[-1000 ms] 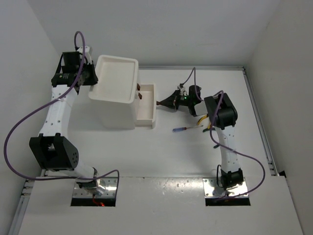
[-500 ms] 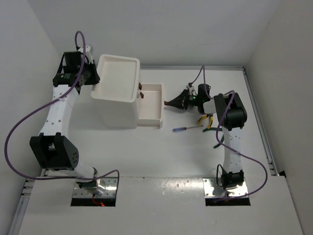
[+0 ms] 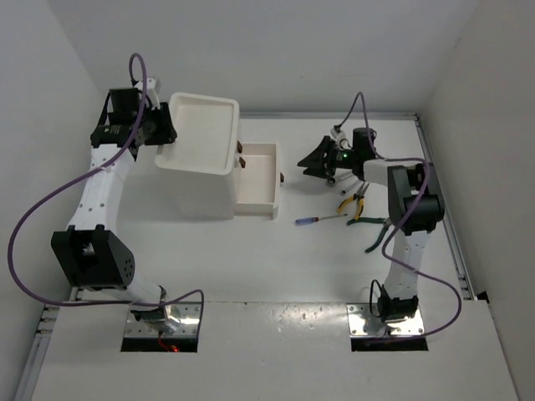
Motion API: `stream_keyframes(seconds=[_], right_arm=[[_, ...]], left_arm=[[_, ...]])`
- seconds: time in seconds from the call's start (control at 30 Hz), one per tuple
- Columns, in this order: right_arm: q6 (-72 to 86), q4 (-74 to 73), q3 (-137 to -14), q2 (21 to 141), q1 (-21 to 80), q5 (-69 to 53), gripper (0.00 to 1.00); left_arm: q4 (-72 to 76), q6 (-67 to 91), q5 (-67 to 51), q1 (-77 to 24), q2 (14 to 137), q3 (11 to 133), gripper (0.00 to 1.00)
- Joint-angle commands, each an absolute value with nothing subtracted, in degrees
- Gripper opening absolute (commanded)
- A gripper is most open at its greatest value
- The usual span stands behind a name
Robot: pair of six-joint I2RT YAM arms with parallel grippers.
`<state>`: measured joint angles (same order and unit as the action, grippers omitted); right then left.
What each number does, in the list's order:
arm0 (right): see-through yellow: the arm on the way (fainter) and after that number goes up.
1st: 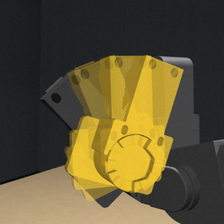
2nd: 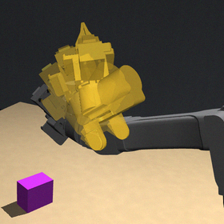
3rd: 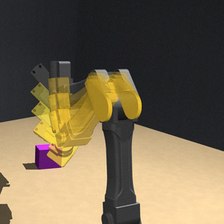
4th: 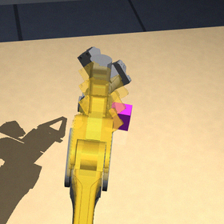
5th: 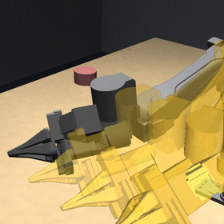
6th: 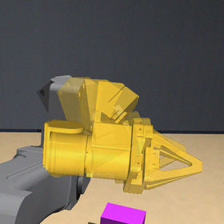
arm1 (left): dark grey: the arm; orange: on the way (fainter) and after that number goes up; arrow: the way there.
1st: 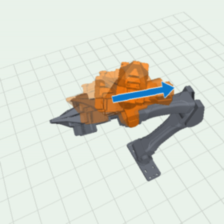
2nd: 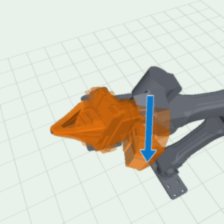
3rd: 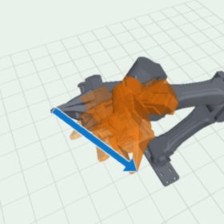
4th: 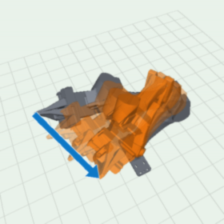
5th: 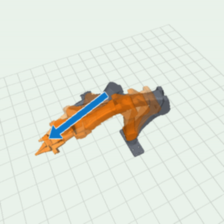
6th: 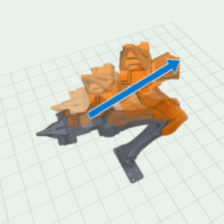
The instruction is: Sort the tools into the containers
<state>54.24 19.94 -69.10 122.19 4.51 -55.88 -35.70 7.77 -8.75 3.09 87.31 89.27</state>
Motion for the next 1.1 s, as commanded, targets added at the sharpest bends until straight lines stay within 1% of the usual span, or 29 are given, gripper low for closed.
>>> stream_keyframes(seconds=[0.0,0.03,0.07,0.17,0.2,0.33,0.37,0.47,0.53,0.57,0.67,0.73,0.77,0.9,1.0,1.07], right_arm=[[40.4,6.6,-74.4,114.8,3.3,-54.2,0.58],[37.8,3.4,-75.1,114.1,2.5,-53.5,0.58],[33.6,-2.2,-75.8,113.1,1.6,-51.7,0.58],[27.5,-8.8,-75.2,108.6,-1.2,-47.4,0.58],[26.2,-13.0,-75.2,107.3,-1.9,-45.9,0.59],[23.2,-21.5,-70.0,99.4,-5.8,-39.5,0.62],[23.2,-23.9,-70.0,97.8,-6.4,-35.0,0.61],[22.1,-33.0,-67.8,92.1,-8.6,-30.0,0.61],[22.1,-39.0,-66.3,88.4,-9.7,-24.3,0.56],[21.4,-43.2,-65.7,87.1,-10.3,-22.4,0.55],[19.8,-49.0,-64.0,87.1,-11.9,-23.0,0.54],[18.7,-53.3,-61.1,87.1,-14.0,-23.7,0.5],[18.7,-54.3,-58.7,87.6,-15.5,-24.4,0.5],[18.7,-53.3,-56.7,85.7,-17.6,-21.2,0.47],[19.3,-54.7,-57.2,88.3,-18.9,-18.0,0.46],[20.0,-55.3,-57.2,88.9,-19.4,-16.6,0.43]], left_arm=[[-34.5,8.2,-12.1,1.9,88.0,89.5,0.51],[-34.5,7.7,-12.1,1.8,88.0,90.0,0.6],[-34.5,7.6,-12.1,1.3,88.0,90.0,0.75],[-34.5,7.1,-9.9,0.6,86.9,92.6,0.92],[-34.5,7.1,-9.8,0.6,86.9,93.2,0.93],[-34.5,7.1,-6.7,-0.4,86.4,96.8,0.94],[-34.5,7.1,-6.1,-0.4,86.4,96.8,0.94],[-33.8,7.1,-3.9,-0.4,84.8,97.5,0.96],[-31.9,7.1,-1.2,-1.0,83.1,96.9,0.96],[-31.0,7.1,0.9,-1.0,82.5,96.9,1.0],[-30.3,8.3,4.0,-1.0,81.1,96.3,1.0],[-29.8,9.2,6.8,-1.0,80.4,96.3,1.0],[-29.8,10.0,7.5,-1.0,79.5,95.6,1.0],[-28.6,10.5,8.6,-1.0,77.0,93.6,1.0],[-27.3,10.5,10.5,-1.0,75.0,91.6,1.0],[-25.8,10.5,11.2,-1.0,74.1,90.1,1.0]])
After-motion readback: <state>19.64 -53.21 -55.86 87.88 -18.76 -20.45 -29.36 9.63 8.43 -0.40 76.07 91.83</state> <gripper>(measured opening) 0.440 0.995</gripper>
